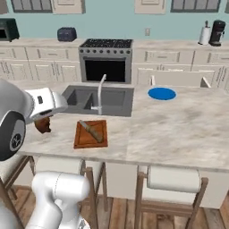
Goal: Pick up the knife from the drawer and place it on the cutting board. Then place the meat from the plate to the cutting board.
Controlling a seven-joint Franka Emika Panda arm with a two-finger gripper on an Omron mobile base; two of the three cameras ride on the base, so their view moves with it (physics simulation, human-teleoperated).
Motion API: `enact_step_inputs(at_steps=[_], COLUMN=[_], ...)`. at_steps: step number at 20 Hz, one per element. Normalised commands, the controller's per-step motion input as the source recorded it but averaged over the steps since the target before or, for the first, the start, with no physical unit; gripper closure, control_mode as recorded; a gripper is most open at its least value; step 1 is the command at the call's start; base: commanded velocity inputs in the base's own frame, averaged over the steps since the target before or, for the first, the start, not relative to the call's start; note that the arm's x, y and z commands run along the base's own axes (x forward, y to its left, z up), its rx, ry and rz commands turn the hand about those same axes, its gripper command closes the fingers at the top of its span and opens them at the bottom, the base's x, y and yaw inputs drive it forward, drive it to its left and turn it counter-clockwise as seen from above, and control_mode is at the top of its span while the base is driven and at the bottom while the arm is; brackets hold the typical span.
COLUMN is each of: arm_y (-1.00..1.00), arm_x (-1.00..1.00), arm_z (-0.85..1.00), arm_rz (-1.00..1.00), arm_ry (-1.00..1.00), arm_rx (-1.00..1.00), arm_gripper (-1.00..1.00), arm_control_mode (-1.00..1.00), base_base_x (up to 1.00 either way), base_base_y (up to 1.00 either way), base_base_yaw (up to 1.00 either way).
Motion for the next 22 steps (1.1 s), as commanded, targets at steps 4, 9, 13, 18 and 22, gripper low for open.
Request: enact_step_inputs(at_steps=[4, 9, 13, 18, 22], arm_y=[0.0, 0.0, 0.0, 0.0, 0.0], arm_x=[0.0, 0.0, 0.0, 0.0, 0.0], arm_z=[0.0, 0.0, 0.0, 0.0, 0.0], arm_rz=[0.0, 0.0, 0.0, 0.0, 0.0], arm_ry=[0.0, 0.0, 0.0, 0.0, 0.0], arm_rx=[0.0, 0.0, 0.0, 0.0, 0.0], arm_gripper=[1.0, 1.0, 1.0, 1.0, 1.0], arm_control_mode=[1.0, 1.0, 1.0, 1.0, 1.0], base_base_x=[0.59, 0.59, 0.52, 0.43, 0.33], base_base_y=[0.11, -0.24, -0.31, -0.3, -0.26], base_base_yaw=[0.17, 0.38, 0.48, 0.45, 0.4])
